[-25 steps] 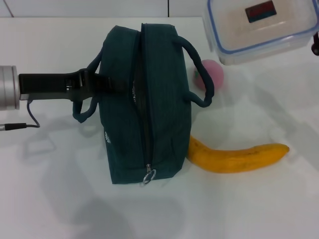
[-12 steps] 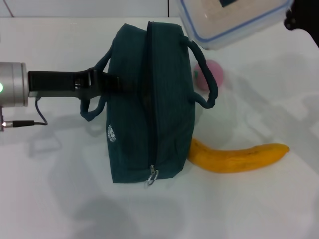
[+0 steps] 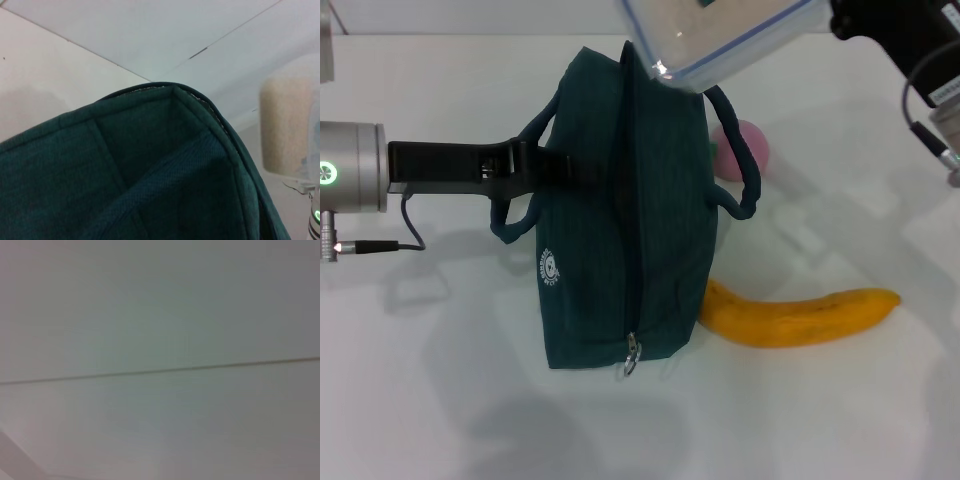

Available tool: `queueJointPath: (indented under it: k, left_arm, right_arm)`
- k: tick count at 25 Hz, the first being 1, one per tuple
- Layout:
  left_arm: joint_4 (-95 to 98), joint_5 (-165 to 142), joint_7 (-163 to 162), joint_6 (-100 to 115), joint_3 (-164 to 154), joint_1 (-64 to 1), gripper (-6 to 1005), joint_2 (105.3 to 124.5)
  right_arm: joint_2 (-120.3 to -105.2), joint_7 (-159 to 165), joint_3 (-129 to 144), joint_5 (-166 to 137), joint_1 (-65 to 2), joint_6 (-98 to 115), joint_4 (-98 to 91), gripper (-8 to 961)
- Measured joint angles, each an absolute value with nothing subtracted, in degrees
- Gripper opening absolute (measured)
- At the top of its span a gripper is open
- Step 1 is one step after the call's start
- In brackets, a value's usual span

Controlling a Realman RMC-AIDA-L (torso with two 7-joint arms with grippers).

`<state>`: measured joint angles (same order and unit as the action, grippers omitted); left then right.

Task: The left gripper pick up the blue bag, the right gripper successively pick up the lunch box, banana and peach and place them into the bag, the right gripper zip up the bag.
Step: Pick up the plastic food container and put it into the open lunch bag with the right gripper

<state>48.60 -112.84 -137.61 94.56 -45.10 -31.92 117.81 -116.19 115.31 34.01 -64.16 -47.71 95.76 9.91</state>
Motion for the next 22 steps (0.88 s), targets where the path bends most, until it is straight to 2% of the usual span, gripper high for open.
queueJointPath:
  k: [22]
  left_arm:
    - [48.6, -112.8, -136.2, 94.5, -44.6, -32.0, 36, 117.61]
  right_arm:
    - [-116.19, 110.2, 31.6, -73.8, -48.8, 84.5, 9.8, 93]
